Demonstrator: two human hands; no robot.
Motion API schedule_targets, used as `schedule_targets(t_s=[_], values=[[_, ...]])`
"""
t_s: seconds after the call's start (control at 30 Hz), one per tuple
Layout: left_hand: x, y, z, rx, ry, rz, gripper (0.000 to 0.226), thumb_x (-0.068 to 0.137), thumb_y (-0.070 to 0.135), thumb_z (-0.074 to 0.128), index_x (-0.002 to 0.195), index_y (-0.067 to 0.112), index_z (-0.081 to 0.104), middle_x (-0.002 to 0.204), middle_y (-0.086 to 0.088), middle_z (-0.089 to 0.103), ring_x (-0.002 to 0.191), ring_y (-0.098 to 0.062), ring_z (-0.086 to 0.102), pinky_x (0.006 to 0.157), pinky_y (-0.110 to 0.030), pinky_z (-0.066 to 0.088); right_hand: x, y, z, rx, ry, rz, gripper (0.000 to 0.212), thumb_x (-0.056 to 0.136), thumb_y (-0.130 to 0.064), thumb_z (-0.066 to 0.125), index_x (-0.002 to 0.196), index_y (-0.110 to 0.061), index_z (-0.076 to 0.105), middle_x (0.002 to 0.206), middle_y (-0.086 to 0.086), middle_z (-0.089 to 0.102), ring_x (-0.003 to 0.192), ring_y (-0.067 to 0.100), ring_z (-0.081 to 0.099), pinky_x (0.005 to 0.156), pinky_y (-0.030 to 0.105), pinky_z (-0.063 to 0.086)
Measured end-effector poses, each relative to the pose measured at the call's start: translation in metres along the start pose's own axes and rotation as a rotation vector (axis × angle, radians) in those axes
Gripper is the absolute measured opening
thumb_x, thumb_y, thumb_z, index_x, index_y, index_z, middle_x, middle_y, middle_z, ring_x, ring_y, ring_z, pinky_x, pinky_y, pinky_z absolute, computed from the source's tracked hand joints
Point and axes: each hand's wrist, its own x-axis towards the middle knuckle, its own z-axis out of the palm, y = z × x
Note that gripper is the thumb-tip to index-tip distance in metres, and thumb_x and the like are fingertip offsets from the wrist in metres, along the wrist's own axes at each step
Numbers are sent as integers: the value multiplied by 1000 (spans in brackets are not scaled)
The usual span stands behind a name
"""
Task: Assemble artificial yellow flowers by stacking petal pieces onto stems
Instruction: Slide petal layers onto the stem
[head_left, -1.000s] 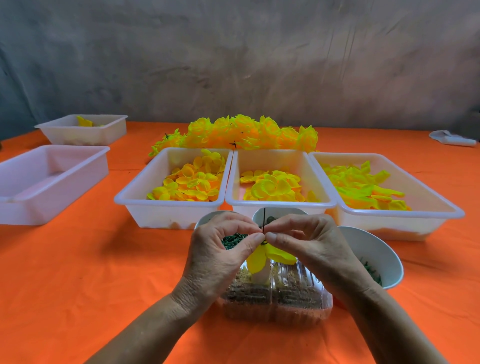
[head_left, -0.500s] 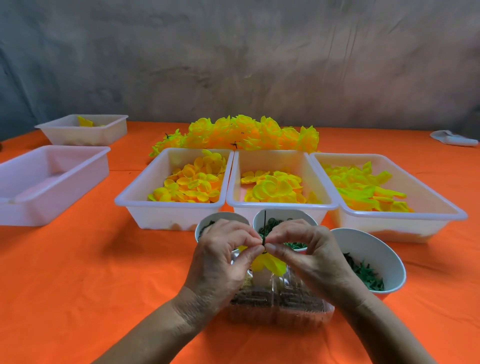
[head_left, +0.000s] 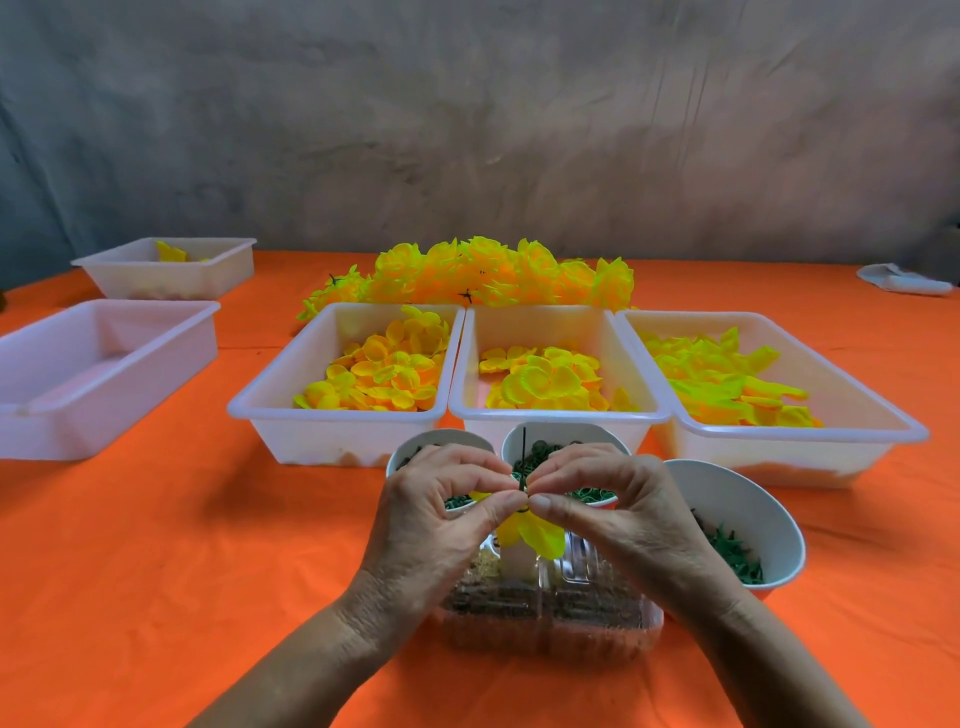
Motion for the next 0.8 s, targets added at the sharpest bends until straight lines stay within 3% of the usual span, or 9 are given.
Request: schedule_targets(t_s=[0.17,0.23,0.43,0.5,0.57,0.63,0.7,0.8], values=[[0,-6,2,-24,-17,37,12,70,30,73,72,18,75,84,7,69,89,-6,62,69,-9,48,1,4,1,43,2,-16,18,63,-33,75,72,-17,77,80,2,72,89,23,65,85,53,48],[1,-8,3,-19,-21,70,10,73,27,77,72,18,74,84,7,69,88,-7,62,67,-8,47,3,6,1,50,-8,-18,19,63,-32,76,72,-16,77,80,4,72,91,24,64,86,52,49],[1,-9,4,-14,-21,77,7,73,24,72,71,18,73,81,12,68,84,-9,64,69,-39,56,10,6,-5,11,-115,-8,17,65,-29,76,72,-14,77,78,6,71,82,17,66,78,33,54],[1,-9,4,-41,-22,51,6,72,24,73,71,19,73,82,12,68,85,-10,64,70,-44,56,14,3,-9,80,-186,59,13,66,-26,76,72,-14,76,79,9,72,76,16,66,72,28,53],[1,-8,4,-42,-35,37,8,72,24,73,73,16,74,82,12,69,86,-11,64,71,-46,56,26,5,-15,106,-143,152,5,70,-21,78,73,-17,76,78,6,73,73,12,65,69,25,52],[1,-7,5,-61,-52,19,9,72,23,72,77,15,74,83,10,69,88,-15,64,72,-47,56,46,14,-21,-43,9,193,7,77,-15,76,75,-21,76,80,-1,74,77,9,66,74,25,51],[2,-6,6,-70,-58,17,11,73,25,71,81,18,72,83,11,67,88,-16,63,72,-48,56,72,24,-25,-314,85,208,8,84,-16,70,87,-19,76,94,-1,73,95,12,65,85,25,47],[3,-4,5,-50,-82,30,23,73,39,65,91,24,68,87,13,66,88,-12,62,71,-48,56,106,41,-23,-648,-35,263,24,91,-27,61,110,-18,71,123,6,64,123,22,50,98,30,40]])
